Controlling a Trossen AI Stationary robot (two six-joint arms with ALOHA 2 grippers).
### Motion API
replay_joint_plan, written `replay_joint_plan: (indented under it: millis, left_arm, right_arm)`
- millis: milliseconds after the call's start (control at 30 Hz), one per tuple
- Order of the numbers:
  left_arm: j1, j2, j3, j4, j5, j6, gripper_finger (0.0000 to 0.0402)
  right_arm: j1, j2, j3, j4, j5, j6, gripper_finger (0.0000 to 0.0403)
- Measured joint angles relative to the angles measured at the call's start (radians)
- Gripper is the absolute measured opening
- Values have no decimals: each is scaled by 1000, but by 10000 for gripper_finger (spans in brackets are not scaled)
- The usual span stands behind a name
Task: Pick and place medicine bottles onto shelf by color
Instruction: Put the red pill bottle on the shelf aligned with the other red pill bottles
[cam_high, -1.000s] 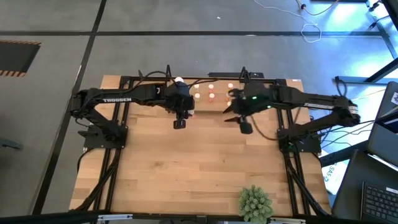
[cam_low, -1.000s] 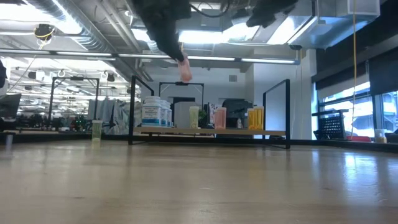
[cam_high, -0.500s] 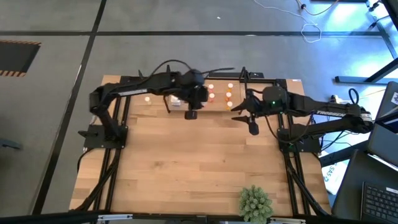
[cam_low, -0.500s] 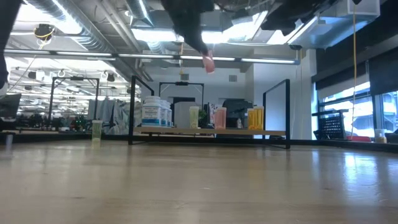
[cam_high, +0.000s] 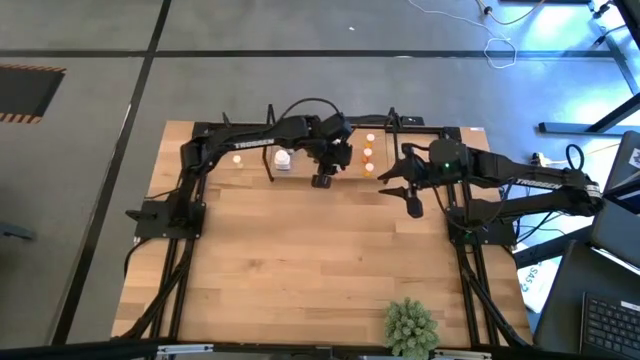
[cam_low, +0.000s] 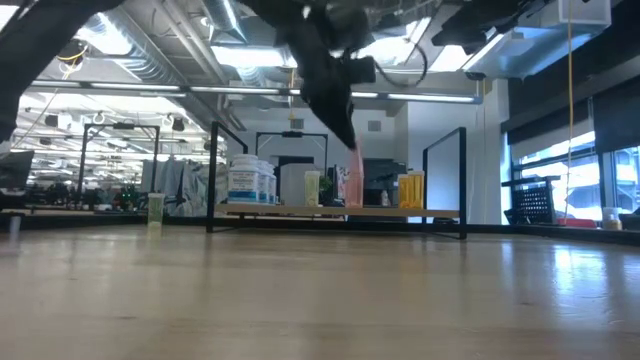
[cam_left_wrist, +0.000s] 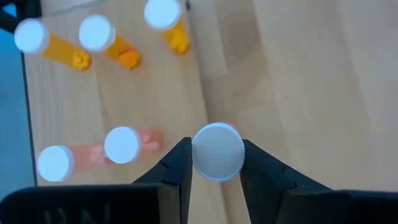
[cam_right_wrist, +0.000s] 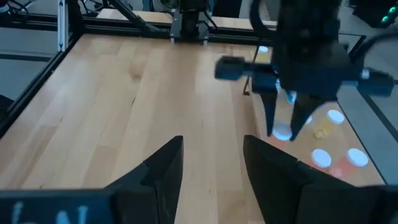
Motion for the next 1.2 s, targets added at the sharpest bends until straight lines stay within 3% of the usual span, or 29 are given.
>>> replay_joint_plan:
  millis: [433,1200]
  left_arm:
    - [22,40,0,86,-22,1,95]
    - [9,84,-1,73,-131,-31,95]
  right_arm:
    - [0,5,0,3,0,0,171]
    - [0,5,0,5,0,0,171]
